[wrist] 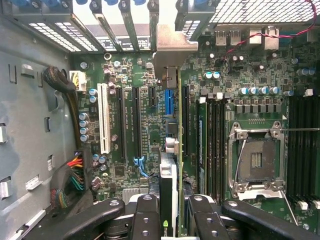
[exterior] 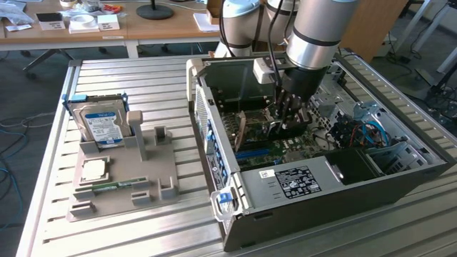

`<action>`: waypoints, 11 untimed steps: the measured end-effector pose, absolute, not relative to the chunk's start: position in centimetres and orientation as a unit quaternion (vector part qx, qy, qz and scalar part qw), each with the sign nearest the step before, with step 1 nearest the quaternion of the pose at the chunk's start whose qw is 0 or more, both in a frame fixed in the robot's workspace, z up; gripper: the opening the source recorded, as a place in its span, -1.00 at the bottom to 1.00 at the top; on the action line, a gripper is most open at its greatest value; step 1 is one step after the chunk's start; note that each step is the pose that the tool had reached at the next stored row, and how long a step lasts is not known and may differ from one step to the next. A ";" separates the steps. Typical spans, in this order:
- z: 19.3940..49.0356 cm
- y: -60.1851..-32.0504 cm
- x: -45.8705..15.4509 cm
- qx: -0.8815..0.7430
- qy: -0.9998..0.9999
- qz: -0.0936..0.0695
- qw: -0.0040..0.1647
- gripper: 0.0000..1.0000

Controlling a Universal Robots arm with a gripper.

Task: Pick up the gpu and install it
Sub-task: 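Insert the gpu into the slot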

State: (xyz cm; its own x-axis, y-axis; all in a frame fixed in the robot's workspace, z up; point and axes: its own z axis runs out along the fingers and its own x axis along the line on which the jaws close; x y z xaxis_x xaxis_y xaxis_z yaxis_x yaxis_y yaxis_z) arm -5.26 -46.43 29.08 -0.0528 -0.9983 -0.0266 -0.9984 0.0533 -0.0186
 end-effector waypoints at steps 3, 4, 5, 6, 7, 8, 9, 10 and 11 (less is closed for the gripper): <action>29.1 -46.4 -5.3 -0.688 0.726 0.002 0.016 -0.47; 29.1 -46.4 -5.3 -0.688 0.726 0.002 0.016 -0.47; 29.1 -46.4 -5.3 -0.688 0.726 0.002 0.016 -0.47; 29.1 -46.4 -5.3 -0.688 0.726 0.002 0.016 -0.47; 29.1 -46.4 -5.3 -0.688 0.726 0.002 0.016 -0.47; 29.1 -46.4 -5.3 -0.688 0.726 0.002 0.016 -0.47; 29.1 -46.4 -5.3 -0.688 0.726 0.002 0.016 -0.47; 29.0 -46.4 -5.3 -0.688 0.726 0.002 0.016 -0.47; 28.9 -46.4 -5.3 -0.688 0.726 0.002 0.016 -0.47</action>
